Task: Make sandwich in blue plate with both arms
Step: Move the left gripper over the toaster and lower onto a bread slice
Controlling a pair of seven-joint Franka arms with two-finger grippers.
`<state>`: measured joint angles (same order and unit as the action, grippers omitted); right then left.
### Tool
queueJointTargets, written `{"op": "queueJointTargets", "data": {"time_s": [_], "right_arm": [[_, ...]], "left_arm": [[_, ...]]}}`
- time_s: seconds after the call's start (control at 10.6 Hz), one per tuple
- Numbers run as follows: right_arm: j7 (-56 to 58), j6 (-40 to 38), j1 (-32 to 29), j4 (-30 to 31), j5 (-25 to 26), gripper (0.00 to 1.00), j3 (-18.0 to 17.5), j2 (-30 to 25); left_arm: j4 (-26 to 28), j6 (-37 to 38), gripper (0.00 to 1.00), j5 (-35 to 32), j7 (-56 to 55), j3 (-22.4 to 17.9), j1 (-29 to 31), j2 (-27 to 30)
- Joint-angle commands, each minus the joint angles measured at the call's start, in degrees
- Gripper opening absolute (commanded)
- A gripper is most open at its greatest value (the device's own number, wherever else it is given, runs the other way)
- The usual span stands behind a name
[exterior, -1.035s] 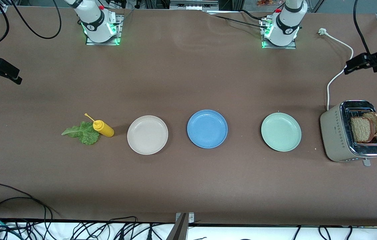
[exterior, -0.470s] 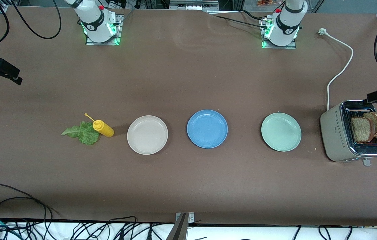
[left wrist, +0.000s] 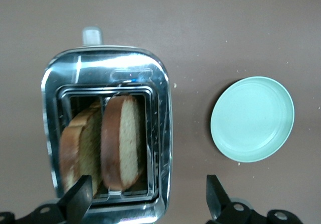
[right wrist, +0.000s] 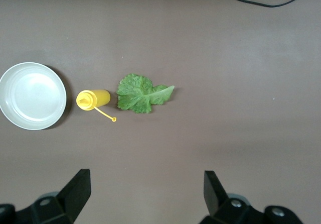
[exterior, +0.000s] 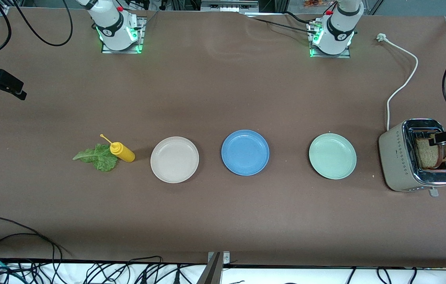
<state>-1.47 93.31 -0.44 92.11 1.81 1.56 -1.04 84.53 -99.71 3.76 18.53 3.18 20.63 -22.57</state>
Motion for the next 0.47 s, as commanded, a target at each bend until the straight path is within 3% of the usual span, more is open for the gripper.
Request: {"op": "queueJointTargets", "data": {"time_s": [0.0,0.28,0.38], "right_arm": [[0.3,-0.7,0.0,-0.9,-1.0,1.0,0.0,0.6],[0.4,-0.6,0.0,-0.9,-1.0,1.0,0.1,0.6],[0.4,-0.6,0.0,-0.9,-1.0,1.0,0.1,0.6]], "left_arm": [[-1.9,-2.8,1.0,2.4,2.4,0.4,1.3,-5.1],[-1.2,-3.6,1.0,2.6,4.5,0.4,2.2,-5.9],[-1.1,-3.3,0.88,2.7,4.6,0.4,2.3,-5.9]]}}
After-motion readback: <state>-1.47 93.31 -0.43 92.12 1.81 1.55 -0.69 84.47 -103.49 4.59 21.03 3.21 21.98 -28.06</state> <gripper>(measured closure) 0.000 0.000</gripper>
